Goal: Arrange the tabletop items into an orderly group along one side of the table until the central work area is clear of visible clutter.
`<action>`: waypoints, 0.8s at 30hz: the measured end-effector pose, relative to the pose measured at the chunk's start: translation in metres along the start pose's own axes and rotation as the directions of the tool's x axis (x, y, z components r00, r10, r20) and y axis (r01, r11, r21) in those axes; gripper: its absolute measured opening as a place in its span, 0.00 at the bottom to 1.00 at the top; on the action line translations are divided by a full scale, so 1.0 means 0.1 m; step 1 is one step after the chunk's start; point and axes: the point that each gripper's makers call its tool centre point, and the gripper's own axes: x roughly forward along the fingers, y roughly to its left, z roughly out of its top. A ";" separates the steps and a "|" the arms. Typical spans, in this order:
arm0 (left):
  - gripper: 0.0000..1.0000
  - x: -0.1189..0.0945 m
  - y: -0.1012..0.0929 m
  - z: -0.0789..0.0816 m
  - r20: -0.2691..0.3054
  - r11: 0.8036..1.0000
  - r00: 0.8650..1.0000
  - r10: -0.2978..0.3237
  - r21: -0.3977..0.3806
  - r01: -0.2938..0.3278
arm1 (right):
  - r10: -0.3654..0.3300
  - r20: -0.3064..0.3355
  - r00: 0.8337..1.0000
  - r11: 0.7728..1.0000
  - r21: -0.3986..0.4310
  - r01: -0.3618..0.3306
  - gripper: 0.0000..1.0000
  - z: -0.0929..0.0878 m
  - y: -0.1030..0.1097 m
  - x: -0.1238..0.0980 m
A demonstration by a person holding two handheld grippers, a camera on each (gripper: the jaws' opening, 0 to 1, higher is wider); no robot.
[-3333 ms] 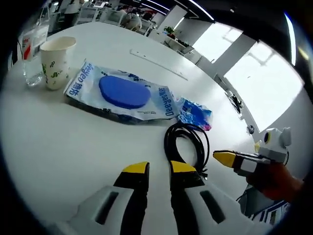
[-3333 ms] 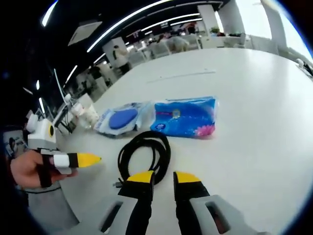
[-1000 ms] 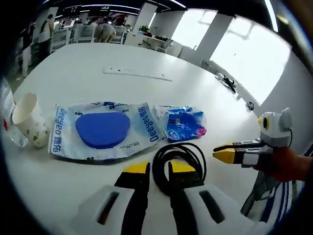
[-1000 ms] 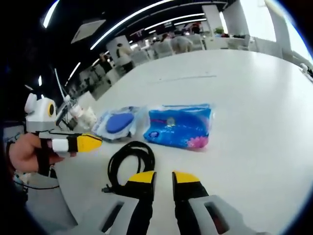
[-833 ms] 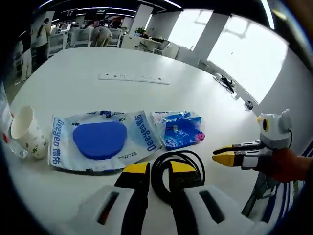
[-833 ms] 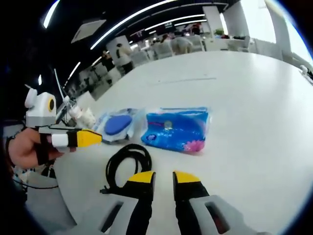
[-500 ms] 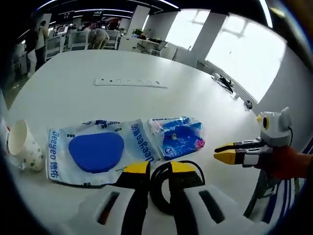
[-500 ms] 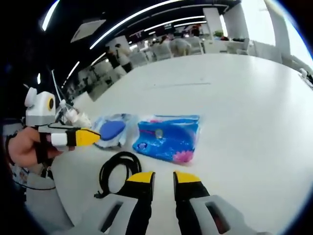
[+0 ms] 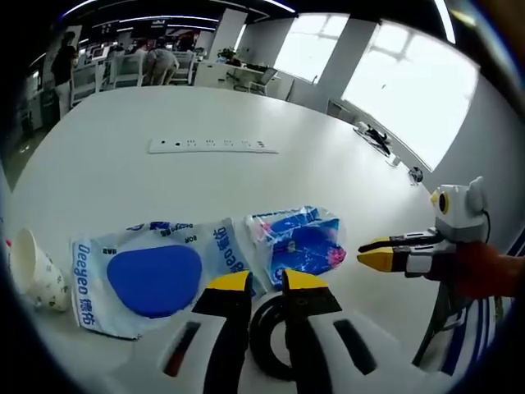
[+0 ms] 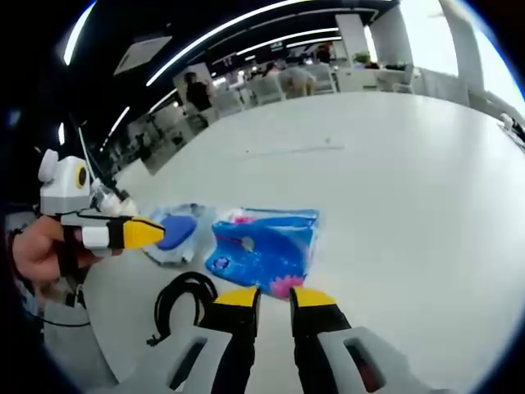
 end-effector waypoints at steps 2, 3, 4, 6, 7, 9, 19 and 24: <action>0.11 0.02 0.01 0.04 0.003 1.000 1.000 -0.001 0.000 0.001 | -0.004 0.000 1.000 1.000 0.002 0.004 0.12 0.03 -0.04 0.02; 0.11 0.04 0.01 0.05 0.002 1.000 1.000 0.000 0.001 0.000 | -0.006 0.002 1.000 1.000 0.003 0.006 0.12 0.05 -0.05 0.03; 0.11 0.05 0.02 0.06 0.002 1.000 1.000 0.001 0.002 -0.001 | -0.007 0.003 1.000 1.000 0.004 0.007 0.12 0.06 -0.06 0.04; 0.11 0.09 0.03 0.08 0.001 1.000 1.000 0.001 0.002 -0.001 | -0.009 0.004 1.000 1.000 0.004 0.009 0.12 0.09 -0.08 0.06; 0.11 0.10 0.04 0.08 -0.001 1.000 1.000 0.003 0.001 -0.003 | -0.011 0.003 1.000 1.000 0.003 0.011 0.12 0.10 -0.09 0.07; 0.11 0.14 0.04 0.09 -0.002 1.000 1.000 0.003 -0.002 -0.003 | -0.012 0.002 1.000 1.000 0.003 0.012 0.12 0.12 -0.10 0.09; 0.11 0.29 -0.01 0.12 -0.011 1.000 1.000 -0.012 0.016 0.012 | -0.027 -0.010 1.000 1.000 -0.001 0.027 0.12 0.20 -0.17 0.21; 0.11 0.38 -0.05 0.08 -0.032 0.999 0.999 -0.015 0.044 0.017 | -0.041 -0.016 0.999 0.999 0.004 0.041 0.11 0.22 -0.22 0.26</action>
